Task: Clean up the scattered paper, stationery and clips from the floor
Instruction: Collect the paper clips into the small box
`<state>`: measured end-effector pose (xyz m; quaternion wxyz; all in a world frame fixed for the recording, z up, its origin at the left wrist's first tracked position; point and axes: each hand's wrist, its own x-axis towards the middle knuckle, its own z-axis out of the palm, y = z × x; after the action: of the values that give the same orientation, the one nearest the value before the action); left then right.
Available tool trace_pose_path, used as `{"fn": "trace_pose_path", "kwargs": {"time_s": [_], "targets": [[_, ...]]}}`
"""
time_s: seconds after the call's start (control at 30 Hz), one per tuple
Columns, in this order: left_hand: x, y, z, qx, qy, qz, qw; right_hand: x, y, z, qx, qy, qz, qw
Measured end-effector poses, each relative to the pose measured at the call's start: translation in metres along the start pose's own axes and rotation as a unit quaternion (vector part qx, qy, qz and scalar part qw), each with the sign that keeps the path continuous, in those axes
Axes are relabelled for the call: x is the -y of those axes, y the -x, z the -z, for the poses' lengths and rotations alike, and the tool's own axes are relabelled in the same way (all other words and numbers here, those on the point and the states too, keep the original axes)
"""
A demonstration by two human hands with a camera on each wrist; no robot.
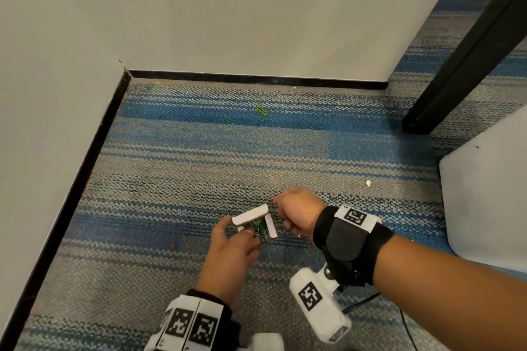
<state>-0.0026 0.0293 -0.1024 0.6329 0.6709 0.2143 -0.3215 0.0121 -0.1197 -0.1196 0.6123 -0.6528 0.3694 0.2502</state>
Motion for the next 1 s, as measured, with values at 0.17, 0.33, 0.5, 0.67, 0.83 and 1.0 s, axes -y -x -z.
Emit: {"fn": "trace_pose_path", "kwargs": {"time_s": [0.17, 0.33, 0.5, 0.67, 0.83, 1.0], "targets": [[-0.024, -0.002, 0.03, -0.104, -0.165, -0.084, 0.977, 0.007, -0.028, 0.019, -0.075, 0.101, 0.102, 0.987], [-0.069, -0.035, 0.046, -0.109, -0.347, -0.203, 0.909, 0.037, -0.067, 0.031, -0.113, 0.234, 0.147, 0.954], [-0.106, -0.11, 0.037, -0.084, -0.55, -0.25, 0.792, 0.08, -0.101, 0.032, -0.099, 0.361, 0.23, 0.898], [-0.129, -0.172, 0.017, -0.026, -0.621, -0.285, 0.729, 0.111, -0.128, 0.033, -0.104, 0.413, 0.219, 0.878], [-0.147, -0.21, 0.0, -0.047, -0.655, -0.284, 0.699, 0.117, -0.144, 0.033, -0.141, 0.431, 0.24, 0.859], [-0.152, -0.23, 0.004, -0.036, -0.678, -0.279, 0.679, 0.129, -0.149, 0.027, -0.187, 0.471, 0.243, 0.827]]}}
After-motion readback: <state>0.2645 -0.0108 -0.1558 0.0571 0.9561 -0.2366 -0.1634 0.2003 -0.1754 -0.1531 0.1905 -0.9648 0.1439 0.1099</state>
